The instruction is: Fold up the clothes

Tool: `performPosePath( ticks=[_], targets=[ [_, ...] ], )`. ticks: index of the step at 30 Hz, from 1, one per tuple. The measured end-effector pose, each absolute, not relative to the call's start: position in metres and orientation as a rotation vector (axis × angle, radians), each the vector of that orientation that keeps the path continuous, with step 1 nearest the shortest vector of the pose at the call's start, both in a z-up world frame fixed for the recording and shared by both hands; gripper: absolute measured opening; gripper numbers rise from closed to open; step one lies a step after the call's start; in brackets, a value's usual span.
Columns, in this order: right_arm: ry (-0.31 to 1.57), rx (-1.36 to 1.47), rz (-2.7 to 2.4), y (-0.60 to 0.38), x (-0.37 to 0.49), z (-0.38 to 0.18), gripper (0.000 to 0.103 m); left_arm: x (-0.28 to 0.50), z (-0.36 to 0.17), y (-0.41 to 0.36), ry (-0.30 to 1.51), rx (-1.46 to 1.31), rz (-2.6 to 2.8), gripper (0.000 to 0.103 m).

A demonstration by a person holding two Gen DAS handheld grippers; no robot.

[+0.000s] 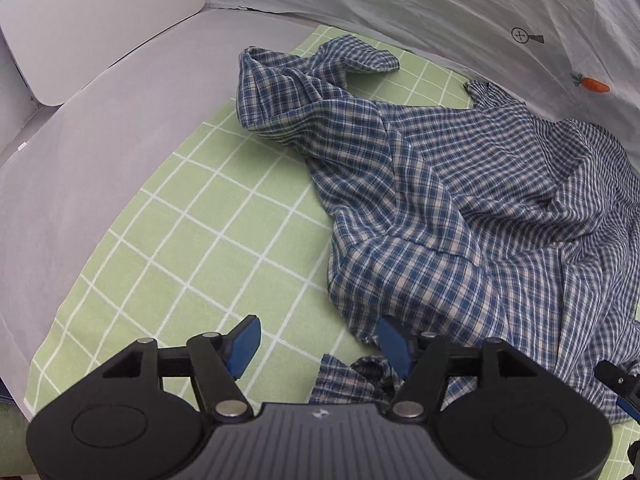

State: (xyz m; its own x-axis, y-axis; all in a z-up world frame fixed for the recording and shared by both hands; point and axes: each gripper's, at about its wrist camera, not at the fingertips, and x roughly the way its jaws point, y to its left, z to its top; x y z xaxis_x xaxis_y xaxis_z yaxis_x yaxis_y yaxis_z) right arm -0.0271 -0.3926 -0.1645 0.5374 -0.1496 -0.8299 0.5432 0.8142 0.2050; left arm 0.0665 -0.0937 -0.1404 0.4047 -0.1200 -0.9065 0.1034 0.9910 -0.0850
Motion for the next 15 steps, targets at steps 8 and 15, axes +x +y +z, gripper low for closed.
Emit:
performPosePath(
  ticks=[8, 15],
  targets=[
    [0.901, 0.343, -0.205, -0.290, 0.000, -0.157, 0.103, 0.029, -0.129, -0.042, 1.134, -0.011, -0.173, 0.080],
    [0.959, 0.197, -0.292, -0.232, 0.021, -0.178, 0.103, -0.001, -0.116, -0.006, 1.065, 0.101, -0.134, 0.086]
  ],
)
